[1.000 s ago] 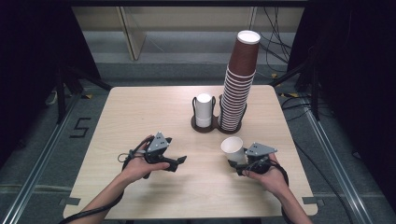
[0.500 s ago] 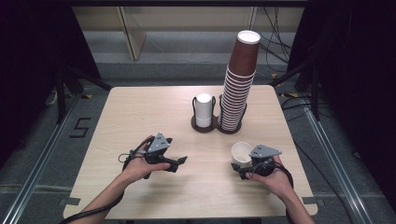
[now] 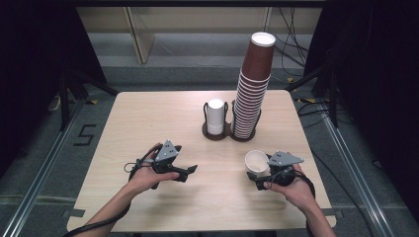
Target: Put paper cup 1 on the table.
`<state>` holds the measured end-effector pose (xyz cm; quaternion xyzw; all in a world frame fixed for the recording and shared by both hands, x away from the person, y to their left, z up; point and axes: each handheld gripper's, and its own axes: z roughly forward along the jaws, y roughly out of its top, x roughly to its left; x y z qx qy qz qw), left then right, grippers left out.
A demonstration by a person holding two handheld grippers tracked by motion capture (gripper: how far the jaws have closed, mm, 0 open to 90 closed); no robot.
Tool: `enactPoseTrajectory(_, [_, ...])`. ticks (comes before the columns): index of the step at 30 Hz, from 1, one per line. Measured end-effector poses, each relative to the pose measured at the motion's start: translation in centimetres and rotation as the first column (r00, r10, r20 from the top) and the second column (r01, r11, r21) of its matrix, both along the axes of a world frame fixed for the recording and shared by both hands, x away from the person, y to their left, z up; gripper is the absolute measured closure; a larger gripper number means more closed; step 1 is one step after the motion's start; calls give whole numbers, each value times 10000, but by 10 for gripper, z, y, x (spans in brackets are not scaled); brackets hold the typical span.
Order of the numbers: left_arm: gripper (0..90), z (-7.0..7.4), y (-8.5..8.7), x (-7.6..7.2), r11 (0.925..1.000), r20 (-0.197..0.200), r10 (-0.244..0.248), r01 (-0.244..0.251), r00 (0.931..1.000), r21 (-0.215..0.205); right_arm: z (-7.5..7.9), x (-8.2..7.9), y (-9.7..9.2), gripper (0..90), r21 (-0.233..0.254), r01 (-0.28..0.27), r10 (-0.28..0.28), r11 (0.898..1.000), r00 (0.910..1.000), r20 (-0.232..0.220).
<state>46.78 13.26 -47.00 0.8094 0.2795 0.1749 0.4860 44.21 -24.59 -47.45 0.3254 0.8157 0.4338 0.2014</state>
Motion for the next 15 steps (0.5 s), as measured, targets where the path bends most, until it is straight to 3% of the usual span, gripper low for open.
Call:
enactPoseTrajectory(2, [74, 0, 0, 0, 10000, 8, -15, 15, 10000, 7, 3, -2, 0, 103, 210, 166, -163, 9996, 9997, -180])
enactPoseTrajectory(5, [74, 0, 0, 0, 10000, 4, -43, 43, 10000, -16, 9, 1, -2, 103, 123, 79, -81, 9999, 9998, 176])
enactPoseTrajectory(6, [74, 1, 0, 0, 10000, 15, -17, 17, 10000, -39, 10, -1, -1, 103, 269, 156, -154, 9995, 9998, -84])
enactPoseTrajectory(8, [74, 1, 0, -1, 10000, 4, 61, -61, 10000, -44, 13, 1, -3, 103, 148, 43, -46, 9999, 9998, 194])
enactPoseTrajectory(9, [74, 1, 0, 0, 10000, 15, 61, -61, 10000, -36, 15, -1, -2, 103, 285, 124, -122, 9995, 9999, -46])
enactPoseTrajectory(12, [74, 1, 0, 0, 10000, 7, 50, -50, 10000, -21, 18, 0, -3, 103, 150, 46, -49, 9999, 9997, 224])
enactPoseTrajectory(14, [73, 1, 0, 0, 10000, 6, 47, -47, 10000, -27, 20, -2, -2, 103, 343, 134, -132, 9993, 9999, -59])
enactPoseTrajectory(15, [73, 1, 0, 0, 10000, 4, 48, -48, 10000, -41, 22, -1, -3, 103, 266, 55, -59, 9996, 9999, 158])
